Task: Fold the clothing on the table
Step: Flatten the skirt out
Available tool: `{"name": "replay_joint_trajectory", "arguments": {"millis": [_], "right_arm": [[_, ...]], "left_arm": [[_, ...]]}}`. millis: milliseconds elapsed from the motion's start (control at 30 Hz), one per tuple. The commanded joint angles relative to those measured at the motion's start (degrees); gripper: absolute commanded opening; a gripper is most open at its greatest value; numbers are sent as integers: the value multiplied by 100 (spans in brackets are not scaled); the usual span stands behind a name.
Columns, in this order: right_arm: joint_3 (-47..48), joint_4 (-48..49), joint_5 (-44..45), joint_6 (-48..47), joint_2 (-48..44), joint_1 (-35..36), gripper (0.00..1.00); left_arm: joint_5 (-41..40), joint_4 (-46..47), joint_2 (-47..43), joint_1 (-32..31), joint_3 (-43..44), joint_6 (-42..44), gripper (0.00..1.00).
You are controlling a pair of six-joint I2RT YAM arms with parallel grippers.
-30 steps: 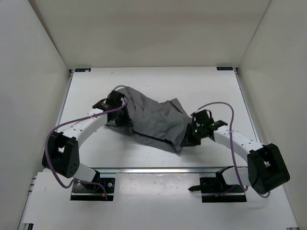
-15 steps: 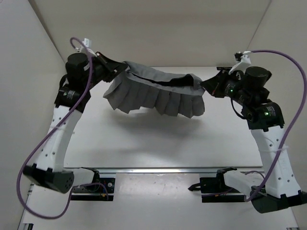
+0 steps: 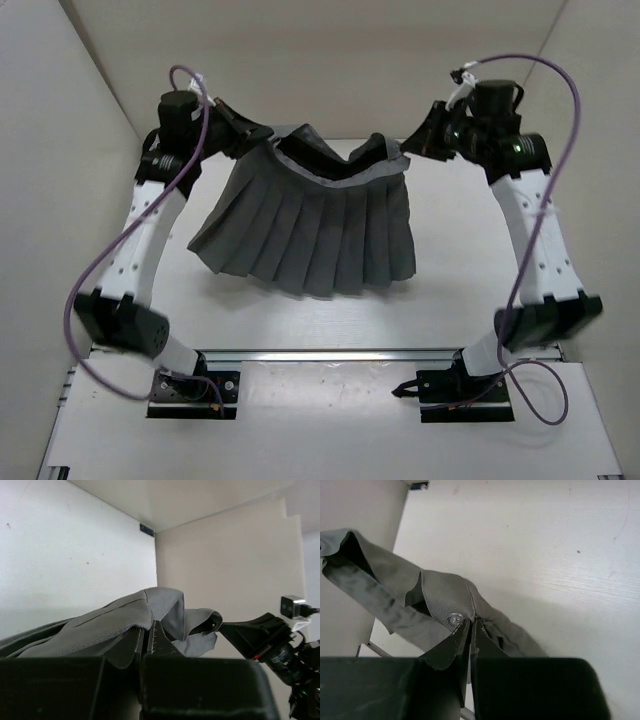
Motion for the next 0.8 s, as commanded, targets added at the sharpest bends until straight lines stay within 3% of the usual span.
{"name": "replay_joint_trajectory", "arguments": {"millis": [0,67,167,267,467,500,533,567,633,700,767], "right_arm": [[1587,-198,18,-209,620,-25,0],[2362,-427,11,-122,955,-199,0],[2026,-315,-296,-34,914,-411,0],[883,-200,-472,-51,677,-464,0],[-2279,107,-193,-157,-175,-254,0],[-3040,221,-105,-174,-429,-210,0],[-3666,222,27,-157,-684,-201,0],[-4272,205,106,-182,-808,-235,2],[-4890,231,203,-279,-1159,-306,39],[-5393,231,335,-306,-1433,-394,55],[-5885,362,344,-253,-1722,-368,63]], "left_arm": [[437,-47,708,116,1265,76,0],[498,-310,1016,186,1988,112,0],[655,-339,1098,361,2115,174,0],[674,-93,712,318,948,340,0],[210,118,-378,-120,-3011,1068,0],[17,66,-606,-226,-3384,1279,5],[-46,-65,-782,-305,-4093,1386,20],[-229,-57,-888,-393,-4726,1552,26],[-328,-188,-1195,-350,-5484,1782,36],[-319,-189,-1433,-175,-5936,1949,43],[-442,-276,-1626,-244,-6130,2037,44]]}}
